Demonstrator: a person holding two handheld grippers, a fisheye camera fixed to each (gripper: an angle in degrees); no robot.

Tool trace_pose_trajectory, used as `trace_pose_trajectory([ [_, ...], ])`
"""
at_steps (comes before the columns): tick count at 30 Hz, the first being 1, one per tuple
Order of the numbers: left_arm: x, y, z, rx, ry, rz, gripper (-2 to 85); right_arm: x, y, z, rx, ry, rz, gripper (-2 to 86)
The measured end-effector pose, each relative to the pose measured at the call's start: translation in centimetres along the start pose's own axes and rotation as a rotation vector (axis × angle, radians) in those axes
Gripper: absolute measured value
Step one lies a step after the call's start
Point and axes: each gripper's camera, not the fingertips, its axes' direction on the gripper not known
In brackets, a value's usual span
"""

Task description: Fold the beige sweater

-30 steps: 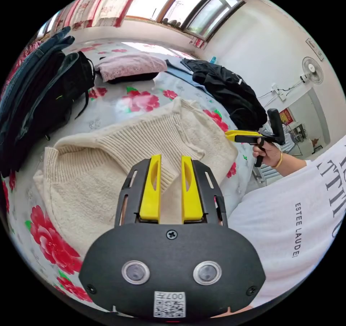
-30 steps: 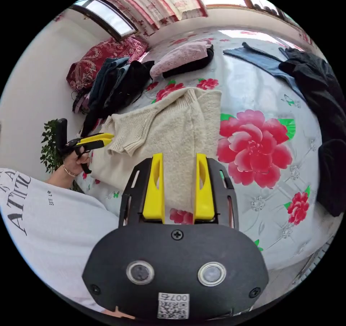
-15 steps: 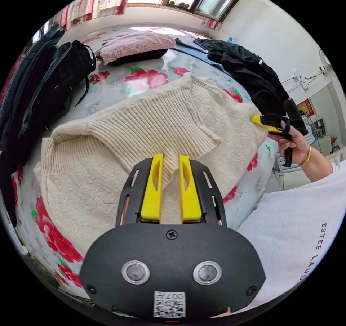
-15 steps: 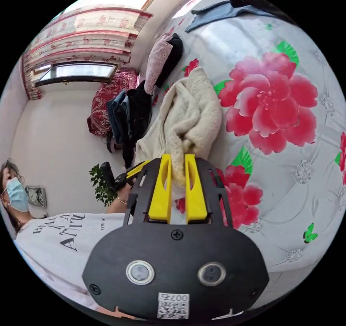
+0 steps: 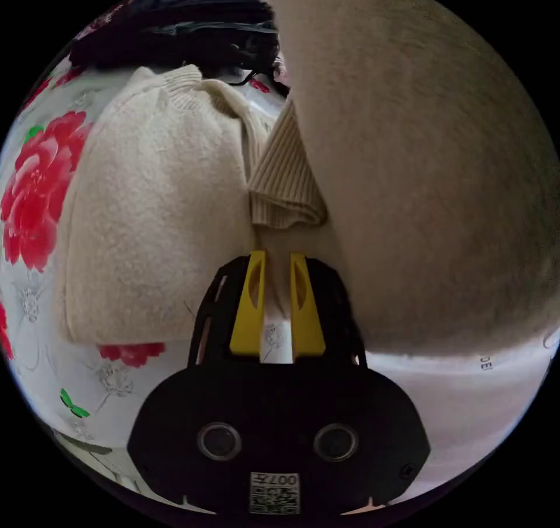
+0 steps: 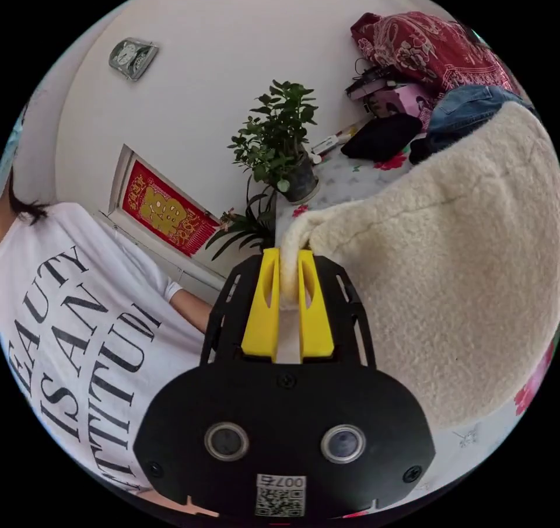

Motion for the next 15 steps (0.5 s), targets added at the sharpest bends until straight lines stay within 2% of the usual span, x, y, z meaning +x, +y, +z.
trace_pose_trajectory([
  [2, -4.1, 5.5, -3.3, 0.051, -0.013, -0.128, 1.6, 2.7, -1.1, 7.1, -0.146, -0.021, 0.074, 6.7],
  [5, -7.5, 11.1, -7.7, 0.102, -0.06, -0.282, 4.4, 7.1, 0.3, 15.4, -0.391, 0.013, 0.211, 7.6],
  [6, -8.1, 11.9, -8.6, 0.113, -0.069, -0.313, 5.1, 7.8, 0.7, 15.9, -0.388, -0.006, 0.233, 7.8],
  [8, -10.0, 14.1, -12.5, 0.208, -0.09, -0.407, 7.7, 9.1, 1.0, 14.6, -0.3, -0.121, 0.315, 8.5],
  [10, -11.1, 14.3, -15.2, 0.294, -0.088, -0.428, 9.2, 8.2, 0.7, 12.3, -0.245, -0.159, 0.297, 9.1],
  [12, -12.4, 13.3, -17.5, 0.364, -0.053, -0.405, 10.6, 6.5, 1.1, 7.9, -0.123, -0.145, 0.234, 9.8],
  [15, -15.2, 9.6, -20.3, 0.414, 0.035, -0.303, 13.6, 5.6, 4.1, -1.1, 0.139, -0.017, 0.301, 11.5],
])
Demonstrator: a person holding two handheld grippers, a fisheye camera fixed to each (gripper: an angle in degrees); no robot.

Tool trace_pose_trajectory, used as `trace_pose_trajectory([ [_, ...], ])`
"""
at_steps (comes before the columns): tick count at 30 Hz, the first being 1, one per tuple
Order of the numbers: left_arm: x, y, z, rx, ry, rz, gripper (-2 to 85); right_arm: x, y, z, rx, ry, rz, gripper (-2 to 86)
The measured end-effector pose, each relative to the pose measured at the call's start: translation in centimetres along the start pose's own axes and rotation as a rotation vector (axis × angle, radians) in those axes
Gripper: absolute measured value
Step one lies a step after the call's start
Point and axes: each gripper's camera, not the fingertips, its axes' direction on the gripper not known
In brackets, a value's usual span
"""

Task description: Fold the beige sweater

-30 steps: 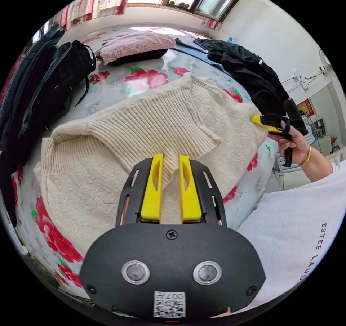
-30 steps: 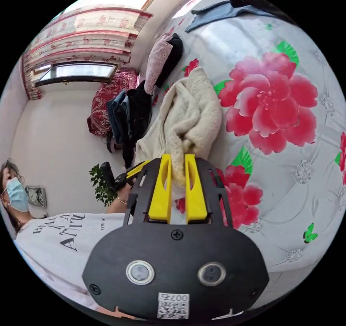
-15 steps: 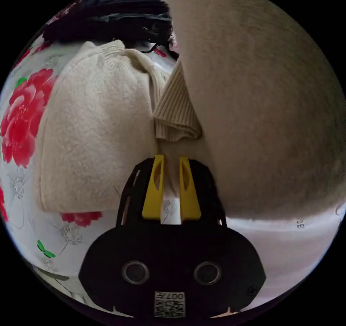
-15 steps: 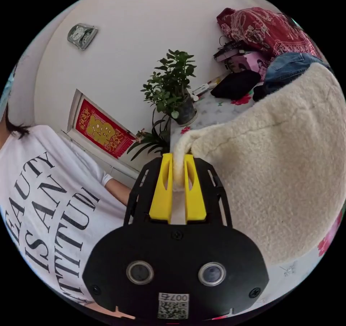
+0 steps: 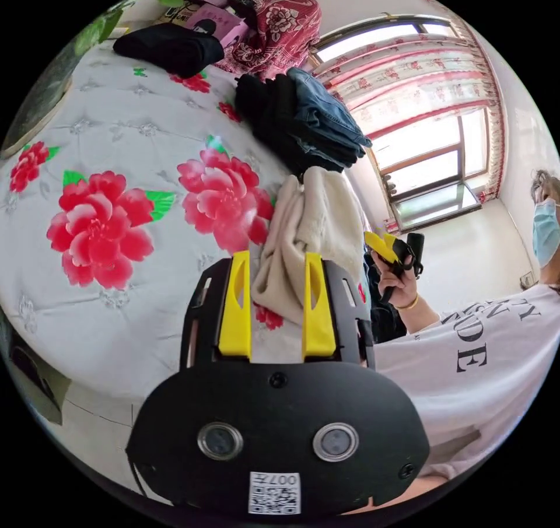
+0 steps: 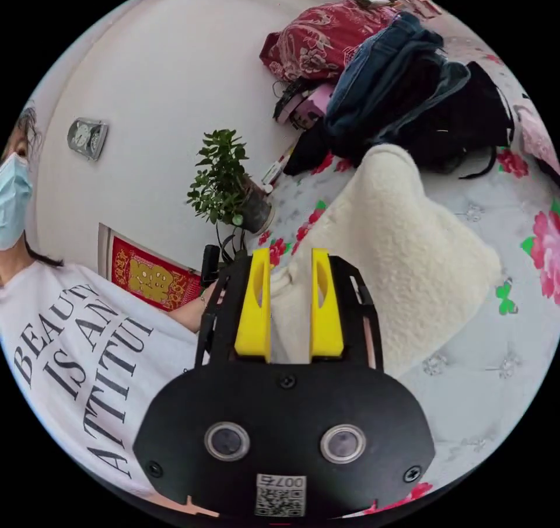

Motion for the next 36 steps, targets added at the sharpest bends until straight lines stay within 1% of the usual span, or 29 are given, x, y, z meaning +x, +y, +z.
trace_pose_trajectory([
  [2, -0.8, -4.7, 1.1, -0.069, 0.053, 0.067, 16.4, 1.7, 3.0, -6.3, 0.162, 0.141, 0.129, 13.1],
  [3, -0.7, -5.8, 1.6, -0.096, 0.058, 0.097, 17.0, 2.3, 3.8, -7.4, 0.18, 0.177, 0.163, 13.4],
  [4, -0.4, -7.7, 3.1, -0.161, 0.054, 0.152, 17.9, 3.5, 5.4, -8.9, 0.198, 0.215, 0.234, 14.4],
  [6, -0.2, -9.8, 6.2, -0.295, 0.074, 0.212, 19.1, 5.5, 7.4, -10.0, 0.224, 0.185, 0.358, 15.8],
  [8, -0.3, -10.7, 10.7, -0.514, 0.125, 0.241, 18.7, 7.6, 9.4, -9.3, 0.254, 0.058, 0.486, 17.2],
  [9, -0.2, -10.9, 11.1, -0.506, 0.148, 0.26, 18.4, 7.9, 9.7, -9.0, 0.263, 0.034, 0.498, 17.3],
  [10, -0.2, -11.0, 12.1, -0.537, 0.195, 0.26, 17.9, 8.2, 9.8, -7.9, 0.254, 0.015, 0.508, 17.5],
  [11, -0.2, -11.1, 13.0, -0.562, 0.221, 0.256, 16.9, 8.5, 9.6, -6.4, 0.205, -0.004, 0.5, 17.2],
  [13, 0.4, -10.8, 14.1, -0.6, 0.216, 0.288, 15.5, 9.5, 9.2, -3.9, 0.12, -0.067, 0.509, 16.3],
  [14, 0.9, -10.7, 14.6, -0.623, 0.227, 0.302, 14.7, 9.8, 9.0, -3.5, 0.12, -0.051, 0.52, 15.7],
  [15, 1.1, -10.7, 14.6, -0.623, 0.245, 0.304, 14.3, 9.9, 8.9, -3.6, 0.118, -0.057, 0.526, 15.3],
  [17, 2.4, -10.8, 14.0, -0.583, 0.374, 0.297, 13.5, 10.1, 8.4, -5.0, 0.142, -0.119, 0.526, 14.2],
  [21, 7.8, -10.8, 14.7, -0.549, 0.443, 0.4, 13.2, 8.4, 7.3, -9.9, 0.244, -0.179, 0.456, 13.5],
  [24, 13.3, -12.3, 16.9, -0.516, 0.495, 0.51, 13.1, 5.8, 5.0, -16.2, 0.325, -0.102, 0.348, 13.4],
  [26, 18.2, -15.4, 19.4, -0.465, 0.53, 0.579, 13.1, 3.3, 2.0, -21.5, 0.381, -0.004, 0.244, 13.3],
  [28, 22.3, -19.2, 21.8, -0.466, 0.515, 0.629, 13.2, 1.4, -1.3, -25.3, 0.412, 0.095, 0.16, 13.1],
  [29, 25.2, -21.9, 23.3, -0.448, 0.472, 0.671, 13.2, 0.4, -3.8, -27.5, 0.427, 0.168, 0.116, 13.0],
  [30, 26.6, -23.3, 24.0, -0.434, 0.446, 0.686, 13.2, 0.1, -5.1, -28.5, 0.436, 0.201, 0.101, 12.9],
  [32, 30.9, -27.9, 27.4, -0.389, 0.318, 0.685, 13.1, -0.4, -10.0, -31.6, 0.494, 0.343, 0.071, 12.9],
  [33, 31.4, -28.7, 28.3, -0.386, 0.274, 0.678, 13.0, -0.1, -11.0, -32.0, 0.501, 0.387, 0.066, 12.9],
  [34, 31.8, -29.8, 30.4, -0.398, 0.186, 0.639, 12.6, 1.0, -12.8, -32.3, 0.507, 0.467, 0.083, 12.8],
  [35, 31.5, -30.0, 32.6, -0.424, 0.096, 0.606, 12.0, 2.9, -13.9, -31.9, 0.51, 0.529, 0.123, 12.7],
  [36, 31.0, -29.7, 33.7, -0.442, 0.048, 0.591, 11.9, 4.1, -14.2, -31.4, 0.503, 0.562, 0.153, 12.6],
])
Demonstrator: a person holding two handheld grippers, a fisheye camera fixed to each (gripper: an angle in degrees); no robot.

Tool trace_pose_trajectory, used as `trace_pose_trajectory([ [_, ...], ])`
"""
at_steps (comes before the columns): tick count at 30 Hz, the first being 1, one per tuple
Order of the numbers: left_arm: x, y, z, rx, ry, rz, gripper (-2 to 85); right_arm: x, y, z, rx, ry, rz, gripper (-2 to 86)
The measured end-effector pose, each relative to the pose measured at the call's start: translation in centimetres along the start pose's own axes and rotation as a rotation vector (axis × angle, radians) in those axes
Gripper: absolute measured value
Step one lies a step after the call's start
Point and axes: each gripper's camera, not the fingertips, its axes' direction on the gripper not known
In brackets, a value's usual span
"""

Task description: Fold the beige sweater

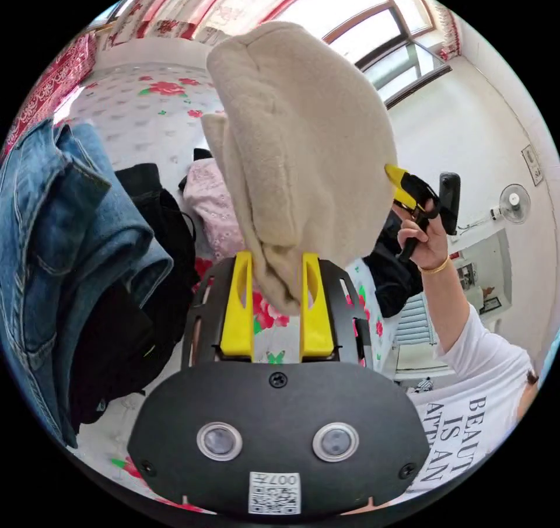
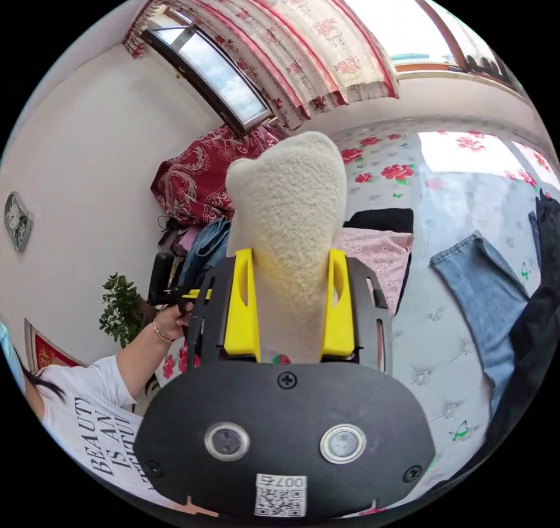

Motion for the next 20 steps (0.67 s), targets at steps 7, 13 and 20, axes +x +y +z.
trace_pose_trajectory([
  [7, -0.6, 12.8, 9.1, -0.261, -0.092, -0.025, 10.0, 6.3, 15.7, 9.0, -0.114, 0.084, 0.233, 10.7],
  [13, 1.4, 23.9, 8.1, -0.335, -0.194, -0.122, 9.2, 6.9, 28.7, 1.8, -0.179, 0.38, 0.332, 10.7],
  [20, 4.1, 26.6, 8.4, -0.352, -0.169, -0.217, 7.4, 10.8, 28.7, -17.4, -0.05, 1.082, 0.443, 12.6],
])
